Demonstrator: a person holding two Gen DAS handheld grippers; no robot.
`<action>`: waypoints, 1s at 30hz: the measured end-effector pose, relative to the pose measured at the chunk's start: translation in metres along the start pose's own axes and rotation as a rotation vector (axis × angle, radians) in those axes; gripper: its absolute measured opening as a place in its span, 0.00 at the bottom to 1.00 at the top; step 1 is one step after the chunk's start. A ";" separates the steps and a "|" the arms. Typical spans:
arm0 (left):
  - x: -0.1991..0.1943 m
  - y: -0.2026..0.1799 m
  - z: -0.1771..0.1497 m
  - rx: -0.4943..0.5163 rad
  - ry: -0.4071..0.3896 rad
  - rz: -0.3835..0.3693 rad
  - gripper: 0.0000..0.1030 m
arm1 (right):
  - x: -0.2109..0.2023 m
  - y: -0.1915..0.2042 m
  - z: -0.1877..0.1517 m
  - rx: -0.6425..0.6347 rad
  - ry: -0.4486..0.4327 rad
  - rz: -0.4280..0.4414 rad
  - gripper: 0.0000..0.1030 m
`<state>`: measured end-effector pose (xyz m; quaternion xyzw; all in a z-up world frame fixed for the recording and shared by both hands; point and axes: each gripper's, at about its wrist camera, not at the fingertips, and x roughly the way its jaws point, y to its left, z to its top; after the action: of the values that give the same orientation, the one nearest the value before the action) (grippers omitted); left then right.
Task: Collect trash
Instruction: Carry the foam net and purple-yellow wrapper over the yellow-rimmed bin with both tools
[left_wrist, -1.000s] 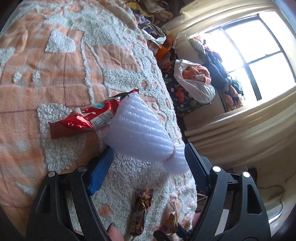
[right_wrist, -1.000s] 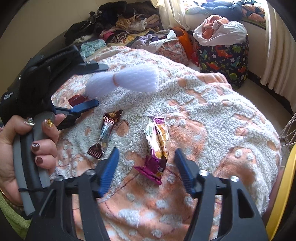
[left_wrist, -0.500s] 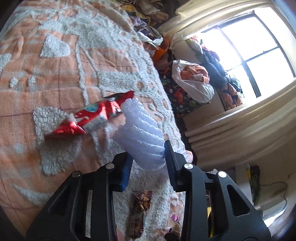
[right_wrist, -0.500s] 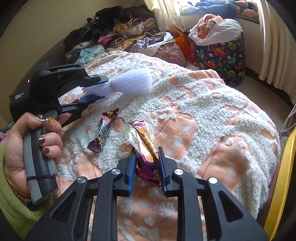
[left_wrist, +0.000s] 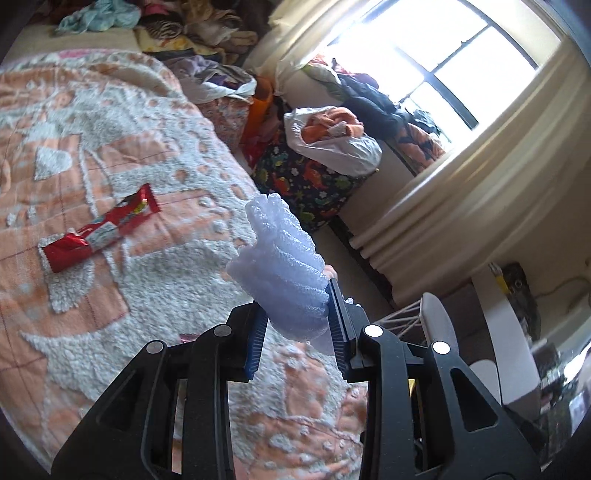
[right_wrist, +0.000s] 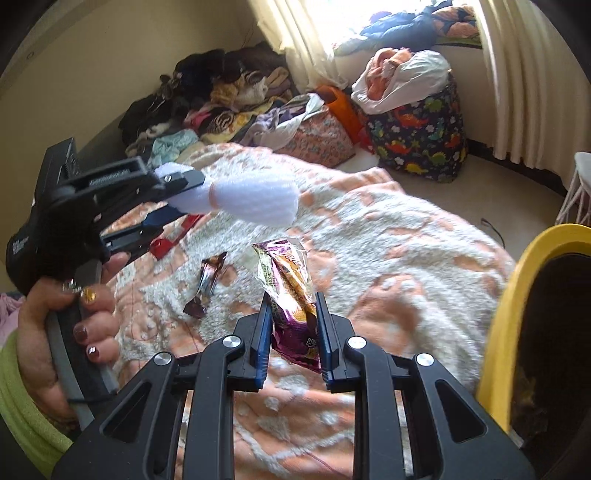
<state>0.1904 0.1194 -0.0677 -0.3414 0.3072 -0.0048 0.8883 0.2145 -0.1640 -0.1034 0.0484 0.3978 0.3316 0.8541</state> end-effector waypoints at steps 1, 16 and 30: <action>0.000 -0.004 -0.002 0.012 0.003 -0.004 0.23 | -0.004 -0.003 0.000 0.010 -0.008 -0.003 0.20; 0.009 -0.070 -0.032 0.180 0.050 -0.054 0.23 | -0.057 -0.053 -0.003 0.120 -0.095 -0.055 0.20; 0.012 -0.112 -0.058 0.307 0.077 -0.097 0.23 | -0.093 -0.089 -0.013 0.205 -0.157 -0.107 0.20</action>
<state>0.1907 -0.0039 -0.0392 -0.2153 0.3198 -0.1075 0.9164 0.2091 -0.2920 -0.0835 0.1398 0.3636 0.2384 0.8896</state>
